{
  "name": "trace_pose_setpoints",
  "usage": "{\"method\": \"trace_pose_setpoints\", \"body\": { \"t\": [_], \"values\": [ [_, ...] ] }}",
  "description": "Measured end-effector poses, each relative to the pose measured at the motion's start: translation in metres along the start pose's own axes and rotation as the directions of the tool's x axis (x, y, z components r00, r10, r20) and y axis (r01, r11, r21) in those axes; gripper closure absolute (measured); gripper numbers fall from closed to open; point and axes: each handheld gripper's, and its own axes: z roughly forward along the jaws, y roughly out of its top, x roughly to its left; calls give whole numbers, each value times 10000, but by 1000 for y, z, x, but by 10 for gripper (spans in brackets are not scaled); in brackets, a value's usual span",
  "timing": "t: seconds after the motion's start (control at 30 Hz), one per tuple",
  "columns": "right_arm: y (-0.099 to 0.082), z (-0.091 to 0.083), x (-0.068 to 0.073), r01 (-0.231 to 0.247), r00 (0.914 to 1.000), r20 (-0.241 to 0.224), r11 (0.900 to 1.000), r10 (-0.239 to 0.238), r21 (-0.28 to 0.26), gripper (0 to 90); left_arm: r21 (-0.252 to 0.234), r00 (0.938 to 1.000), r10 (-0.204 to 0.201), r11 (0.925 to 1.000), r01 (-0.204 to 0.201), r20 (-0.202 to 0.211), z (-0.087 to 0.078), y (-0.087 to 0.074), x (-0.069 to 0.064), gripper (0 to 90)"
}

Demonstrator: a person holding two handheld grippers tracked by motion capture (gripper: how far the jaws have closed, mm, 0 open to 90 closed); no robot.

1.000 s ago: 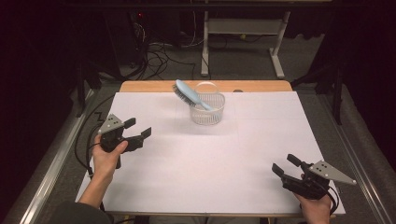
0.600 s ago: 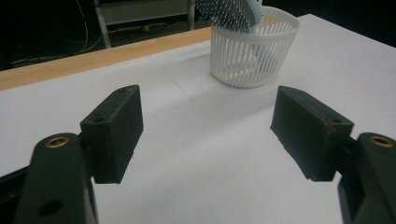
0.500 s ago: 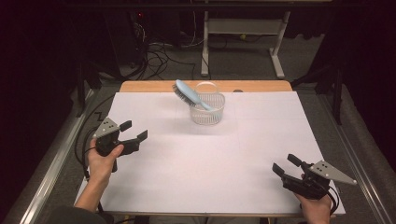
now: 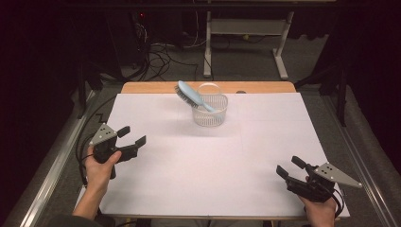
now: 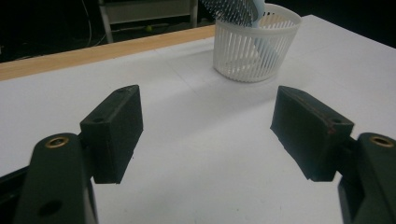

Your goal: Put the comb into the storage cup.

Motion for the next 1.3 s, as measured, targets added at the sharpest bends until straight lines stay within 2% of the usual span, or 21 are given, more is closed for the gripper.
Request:
{"method": "trace_pose_setpoints", "body": {
  "t": [1.3],
  "values": [
    [0,0,1,-8,10000,27,10000,8,2,276,93,9988,-494,9987,494,-34,-13,-33,4,260]
  ]
}}
